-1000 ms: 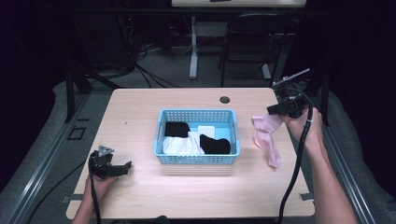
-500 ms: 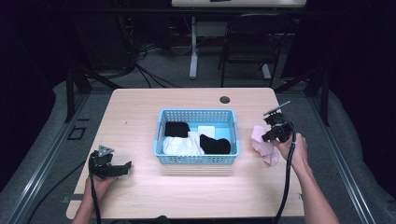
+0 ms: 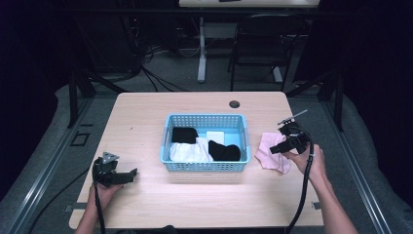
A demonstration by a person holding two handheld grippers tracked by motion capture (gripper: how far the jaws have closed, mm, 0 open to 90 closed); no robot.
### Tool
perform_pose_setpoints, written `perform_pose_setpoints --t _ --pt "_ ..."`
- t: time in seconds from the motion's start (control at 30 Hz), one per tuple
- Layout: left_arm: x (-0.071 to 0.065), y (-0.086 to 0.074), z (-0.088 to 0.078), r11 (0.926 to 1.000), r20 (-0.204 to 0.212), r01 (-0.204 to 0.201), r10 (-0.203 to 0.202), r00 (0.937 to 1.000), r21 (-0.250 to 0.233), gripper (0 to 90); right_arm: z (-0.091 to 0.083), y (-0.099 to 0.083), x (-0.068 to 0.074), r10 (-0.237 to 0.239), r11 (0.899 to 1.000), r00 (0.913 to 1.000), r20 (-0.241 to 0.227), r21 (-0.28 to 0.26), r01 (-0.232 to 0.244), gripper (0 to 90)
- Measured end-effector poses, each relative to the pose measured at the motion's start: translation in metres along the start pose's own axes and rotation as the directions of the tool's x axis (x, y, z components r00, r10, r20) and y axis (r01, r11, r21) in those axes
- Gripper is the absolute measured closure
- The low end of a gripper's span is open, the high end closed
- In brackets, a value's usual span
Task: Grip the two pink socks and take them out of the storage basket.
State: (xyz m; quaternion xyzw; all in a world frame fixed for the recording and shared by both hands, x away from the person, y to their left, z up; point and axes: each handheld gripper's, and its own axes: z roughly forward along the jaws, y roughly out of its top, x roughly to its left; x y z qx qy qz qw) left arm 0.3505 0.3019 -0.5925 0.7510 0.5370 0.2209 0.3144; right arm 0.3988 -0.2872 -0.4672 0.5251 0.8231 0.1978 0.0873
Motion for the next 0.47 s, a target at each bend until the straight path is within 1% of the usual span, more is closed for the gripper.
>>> perform_pose_setpoints --t 0.03,0.07,0.1,0.13,0.17,0.23,0.27,0.3,0.33,0.37,0.4,0.47 --pt "0.0 0.0 0.0 1.0 0.0 0.0 0.0 1.0 0.0 0.4 -0.005 -0.003 0.0 -0.005 1.0 1.0 -0.001 -0.011 0.005 38.5" --pt "0.0 0.0 0.0 1.0 0.0 0.0 0.0 1.0 0.0 0.4 -0.005 -0.003 0.0 -0.005 1.0 1.0 -0.001 -0.011 0.005 38.5" --pt "0.0 0.0 0.0 1.0 0.0 0.0 0.0 1.0 0.0 0.4 -0.008 -0.007 0.0 -0.001 1.0 1.0 -0.009 -0.025 0.001 35.4" --pt "0.0 0.0 0.0 1.0 0.0 0.0 0.0 1.0 0.0 0.4 -0.014 -0.014 0.001 -0.006 1.0 1.0 -0.007 -0.025 0.006 28.3" --pt "0.0 0.0 0.0 1.0 0.0 0.0 0.0 1.0 0.0 0.4 -0.014 -0.014 0.001 -0.006 1.0 1.0 -0.007 -0.025 0.006 28.3" --pt "0.0 0.0 0.0 1.0 0.0 0.003 -0.003 1.0 -0.003 0.4 -0.017 -0.023 -0.001 -0.008 0.999 1.0 -0.004 -0.038 0.008 24.9" --pt "0.0 0.0 0.0 1.0 0.0 0.002 -0.002 1.0 -0.002 0.3 -0.017 -0.028 -0.002 -0.006 0.999 1.0 0.003 -0.031 0.006 20.9" --pt "0.0 0.0 0.0 1.0 0.0 0.002 -0.002 1.0 -0.003 0.3 -0.016 -0.032 -0.003 0.003 0.999 1.0 0.008 -0.037 -0.003 17.9" --pt "0.0 0.0 0.001 1.0 0.0 0.004 -0.004 1.0 -0.004 0.3 -0.012 -0.04 -0.007 0.019 0.999 0.9998 0.006 -0.035 -0.019 15.6" --pt "0.0 0.0 0.0 1.0 0.001 0.001 -0.001 1.0 -0.001 0.3 -0.012 -0.04 -0.007 0.019 0.999 0.9998 0.006 -0.035 -0.019 15.6" --pt "0.0 0.0 0.001 1.0 0.0 0.002 -0.002 1.0 -0.004 0.3 -0.006 -0.047 -0.011 0.039 0.999 0.9992 0.001 -0.031 -0.039 14.7" --pt "0.0 0.0 0.001 1.0 0.0 0.002 -0.002 1.0 -0.004 0.3 -0.004 -0.05 -0.013 0.042 0.999 0.9991 -0.004 -0.021 -0.042 14.0"
